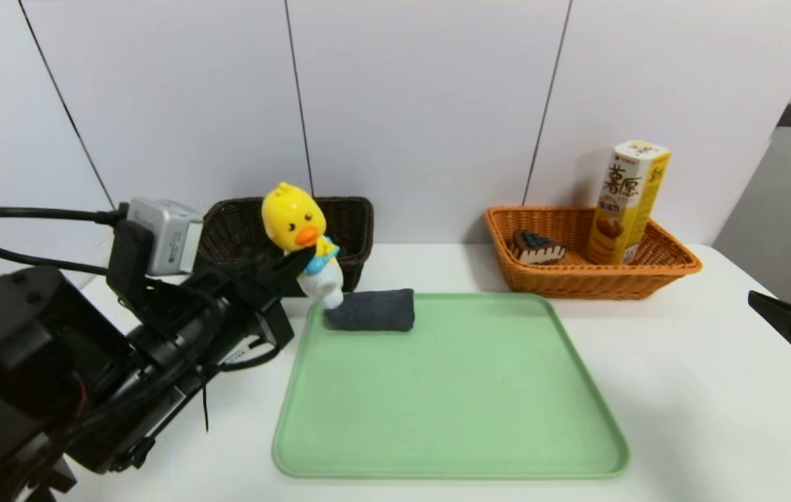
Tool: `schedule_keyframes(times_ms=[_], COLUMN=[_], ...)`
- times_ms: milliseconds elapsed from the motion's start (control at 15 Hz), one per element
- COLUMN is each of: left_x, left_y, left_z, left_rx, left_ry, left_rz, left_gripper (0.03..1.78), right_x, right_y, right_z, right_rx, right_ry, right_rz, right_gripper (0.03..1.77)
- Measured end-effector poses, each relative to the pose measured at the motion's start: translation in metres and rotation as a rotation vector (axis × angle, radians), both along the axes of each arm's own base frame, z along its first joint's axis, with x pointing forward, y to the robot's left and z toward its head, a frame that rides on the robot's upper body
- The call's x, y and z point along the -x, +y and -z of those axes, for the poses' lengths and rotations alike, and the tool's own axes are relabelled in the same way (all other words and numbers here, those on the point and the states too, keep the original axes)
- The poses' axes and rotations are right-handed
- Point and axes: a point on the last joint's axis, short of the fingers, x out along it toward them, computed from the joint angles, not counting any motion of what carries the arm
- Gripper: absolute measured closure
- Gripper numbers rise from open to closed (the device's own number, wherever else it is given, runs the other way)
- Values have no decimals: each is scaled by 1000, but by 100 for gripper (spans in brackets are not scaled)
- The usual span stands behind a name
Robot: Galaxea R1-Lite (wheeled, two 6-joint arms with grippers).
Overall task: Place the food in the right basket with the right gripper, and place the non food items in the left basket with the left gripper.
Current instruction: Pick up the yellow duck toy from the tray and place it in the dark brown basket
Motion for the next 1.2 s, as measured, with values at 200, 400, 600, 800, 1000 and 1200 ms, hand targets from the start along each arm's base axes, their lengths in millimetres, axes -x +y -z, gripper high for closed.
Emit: schedule_keyframes(times_ms=[200, 400, 600, 800, 1000, 1200], left_x=[-35, -78, -118, -146, -159, -163], left_y=[28, 62, 85, 99, 104, 107], left_z=[-20, -30, -17, 3, 23, 34], left_rx=[-9, -65, -106, -139, -160, -177], left_ry=[-49, -91, -48, -5, 56, 106], left_rz=[-105, -187, -253, -301, -313, -319], left_gripper=[147, 147, 147, 147, 147, 147], right_x=[2, 4, 4, 6, 8, 12], right_y=[0, 0, 0, 0, 0, 0], right_z=[0, 1, 3, 9, 13, 16], right_rx=[-2, -3, -4, -3, -4, -3], right_ry=[-2, 0, 4, 19, 30, 35], right_rz=[-6, -14, -20, -20, -20, -20], right_gripper=[10, 10, 10, 10, 10, 10])
